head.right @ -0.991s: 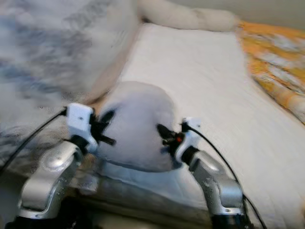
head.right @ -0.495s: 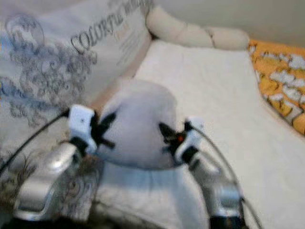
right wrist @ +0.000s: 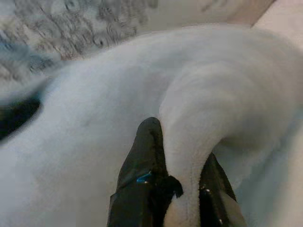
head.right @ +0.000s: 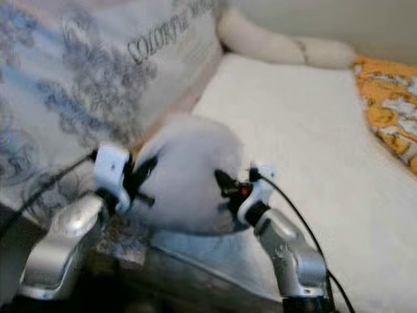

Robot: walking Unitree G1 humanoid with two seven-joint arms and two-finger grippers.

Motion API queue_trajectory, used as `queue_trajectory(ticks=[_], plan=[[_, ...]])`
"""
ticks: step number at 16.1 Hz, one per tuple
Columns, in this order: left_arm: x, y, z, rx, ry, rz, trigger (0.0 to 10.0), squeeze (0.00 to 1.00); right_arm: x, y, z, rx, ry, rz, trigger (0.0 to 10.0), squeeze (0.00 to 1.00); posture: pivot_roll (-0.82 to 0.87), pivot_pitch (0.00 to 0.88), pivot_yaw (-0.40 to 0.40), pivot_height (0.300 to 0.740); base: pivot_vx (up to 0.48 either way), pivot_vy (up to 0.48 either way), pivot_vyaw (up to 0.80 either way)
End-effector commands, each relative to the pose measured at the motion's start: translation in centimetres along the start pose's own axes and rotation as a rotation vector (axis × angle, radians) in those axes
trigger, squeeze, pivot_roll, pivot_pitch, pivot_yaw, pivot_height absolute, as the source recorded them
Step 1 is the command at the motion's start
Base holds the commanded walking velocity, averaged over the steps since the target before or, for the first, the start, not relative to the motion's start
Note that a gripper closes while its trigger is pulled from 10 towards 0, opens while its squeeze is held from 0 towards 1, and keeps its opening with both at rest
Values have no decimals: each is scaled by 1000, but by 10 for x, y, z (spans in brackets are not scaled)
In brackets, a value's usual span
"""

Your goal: Clean up the room

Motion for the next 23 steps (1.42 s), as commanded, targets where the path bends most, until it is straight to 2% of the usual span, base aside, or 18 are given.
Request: queue_trajectory(ticks=[1,6,8,9,10,12,13,17,19,23], plan=[[1,15,-2,51,-11,-36,10000,0,4,6,0,21,-19,12,10000,0,83,0,-3,740,0,0,0],[1,16,-5,57,-8,-44,10000,0,4,7,0,24,-21,13,10000,0,81,0,-2,740,0,0,0],[-3,17,-7,63,16,-24,10000,0,4,8,-1,30,-20,15,10000,0,80,0,-1,740,0,0,0],[-4,19,-7,69,15,-14,10000,0,2,9,-3,19,-1,67,10000,0,81,0,-4,740,0,0,531],[-3,18,-6,69,11,-11,10000,0,0,9,-4,17,10,82,10000,0,84,0,-5,740,281,0,800],[-3,18,-6,69,10,-10,10000,0,-1,8,-4,22,10,58,10000,0,85,0,-7,740,311,0,800],[-3,18,-6,68,10,-8,10000,0,1,9,-4,29,-5,30,10000,0,86,0,-9,740,322,0,0],[-2,17,-5,66,5,1,10000,0,2,7,-4,19,4,18,10000,0,89,0,-14,740,335,0,-195],[-2,16,-4,66,6,1,10000,0,1,7,-3,17,8,18,10000,0,89,0,-14,740,345,0,-800],[-1,17,-3,74,-4,-11,10000,0,0,6,-3,16,10,30,10000,0,89,0,-12,740,244,0,0]])
Point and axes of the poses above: a point about 5 cm out from each wrist's last joint towards the gripper, its own z axis pointing back from the gripper into the wrist, its own y axis along the axis of the wrist's last joint, x = y × z, the point moved 4 cm from there along -z, pointing out of the wrist towards the gripper, and after that the axes turned 14 degrees about z, right-handed, at the moved point
